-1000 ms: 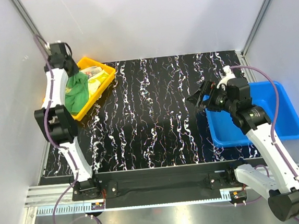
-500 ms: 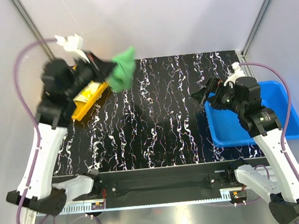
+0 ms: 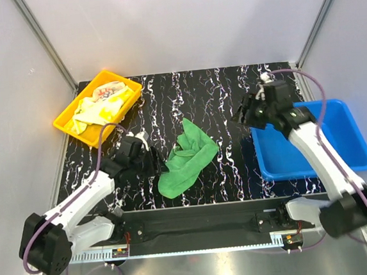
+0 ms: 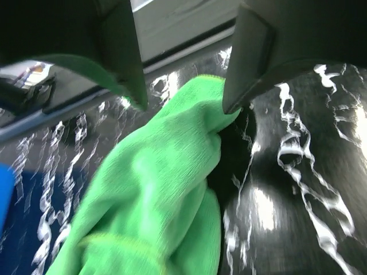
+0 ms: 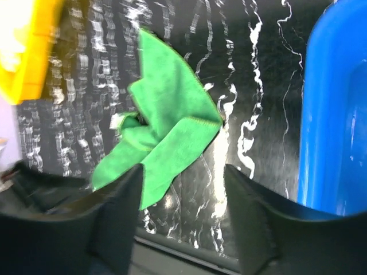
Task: Fold and stack the towels
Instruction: Move the towel to the center of the board, then flatten out the crumpled towel
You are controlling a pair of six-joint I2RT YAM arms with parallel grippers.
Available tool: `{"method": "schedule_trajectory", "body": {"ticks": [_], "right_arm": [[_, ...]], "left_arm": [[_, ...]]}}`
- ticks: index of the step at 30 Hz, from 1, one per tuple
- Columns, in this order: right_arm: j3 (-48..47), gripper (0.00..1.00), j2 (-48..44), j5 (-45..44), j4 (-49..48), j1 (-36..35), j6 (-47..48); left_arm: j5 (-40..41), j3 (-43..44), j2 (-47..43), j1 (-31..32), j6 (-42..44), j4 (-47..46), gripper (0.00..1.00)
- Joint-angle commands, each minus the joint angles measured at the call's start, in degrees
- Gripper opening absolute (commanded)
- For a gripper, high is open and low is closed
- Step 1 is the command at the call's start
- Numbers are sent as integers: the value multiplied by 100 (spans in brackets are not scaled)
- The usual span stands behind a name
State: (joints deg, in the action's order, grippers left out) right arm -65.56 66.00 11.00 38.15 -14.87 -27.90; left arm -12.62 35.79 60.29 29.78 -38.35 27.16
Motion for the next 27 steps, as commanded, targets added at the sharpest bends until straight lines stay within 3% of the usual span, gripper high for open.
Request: {"method": "schedule_trajectory", "body": {"ticks": [1,4,8,13,17,27], "right_arm": [[-518,60,1080,-72,-352,-103,180],[-1029,54,2029,-222,-510,-454,486],[-2264,53,3608,339,-484,-666,1049],[-3504,51,4912,718,-607,-842,1602],[-4418,52,6009,1262,-476,-850,1875],[-5713,57,7436,2046,-475,-1000,2113]], "left_arm": [[716,874,78,-103,98,-554,63],[814,1631,947,-385,354,-527,63],[578,2378,2011,-666,451,-746,63],[226,3292,3373,-728,346,-721,59],[-21,3338,3840,-728,293,-782,59],[-408,3118,4491,-710,187,-1388,58]]}}
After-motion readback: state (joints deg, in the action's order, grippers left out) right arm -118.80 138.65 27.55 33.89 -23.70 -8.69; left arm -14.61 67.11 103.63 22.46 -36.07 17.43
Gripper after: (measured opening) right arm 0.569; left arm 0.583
